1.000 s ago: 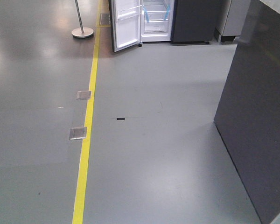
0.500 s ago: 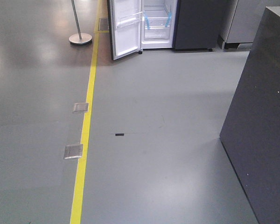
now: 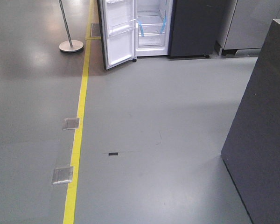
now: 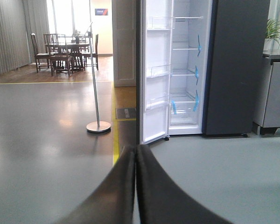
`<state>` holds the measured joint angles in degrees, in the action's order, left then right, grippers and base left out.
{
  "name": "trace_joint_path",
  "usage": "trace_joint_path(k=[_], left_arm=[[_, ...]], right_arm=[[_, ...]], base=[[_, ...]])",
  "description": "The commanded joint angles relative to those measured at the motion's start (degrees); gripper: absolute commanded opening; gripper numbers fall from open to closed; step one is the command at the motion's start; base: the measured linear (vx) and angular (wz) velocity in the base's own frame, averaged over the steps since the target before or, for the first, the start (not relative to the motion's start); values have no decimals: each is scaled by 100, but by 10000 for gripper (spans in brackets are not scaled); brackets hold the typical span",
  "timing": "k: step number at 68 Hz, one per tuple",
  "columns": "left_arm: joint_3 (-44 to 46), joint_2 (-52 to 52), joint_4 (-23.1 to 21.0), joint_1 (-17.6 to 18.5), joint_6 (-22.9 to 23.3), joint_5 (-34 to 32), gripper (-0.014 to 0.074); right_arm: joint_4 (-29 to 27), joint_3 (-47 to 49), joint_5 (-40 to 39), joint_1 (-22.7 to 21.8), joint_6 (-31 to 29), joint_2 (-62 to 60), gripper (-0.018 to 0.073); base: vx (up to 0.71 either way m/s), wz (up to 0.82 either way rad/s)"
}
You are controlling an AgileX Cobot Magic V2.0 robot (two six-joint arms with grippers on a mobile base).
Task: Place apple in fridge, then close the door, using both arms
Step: 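Drive the base toward the open white refrigerator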
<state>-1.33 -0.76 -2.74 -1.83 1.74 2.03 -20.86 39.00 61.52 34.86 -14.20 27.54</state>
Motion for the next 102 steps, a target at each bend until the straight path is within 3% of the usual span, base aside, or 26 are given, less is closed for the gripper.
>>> trace_joint_path(k=[1, 102], left_arm=[[-36, -75, -42, -5, 50, -434, -6], [-36, -75, -42, -5, 50, -434, -6]], right_arm=[[-113, 151, -353, -3, -37, 42, 193], [-113, 151, -353, -3, -37, 42, 193]], base=[[34, -4], [37, 0]])
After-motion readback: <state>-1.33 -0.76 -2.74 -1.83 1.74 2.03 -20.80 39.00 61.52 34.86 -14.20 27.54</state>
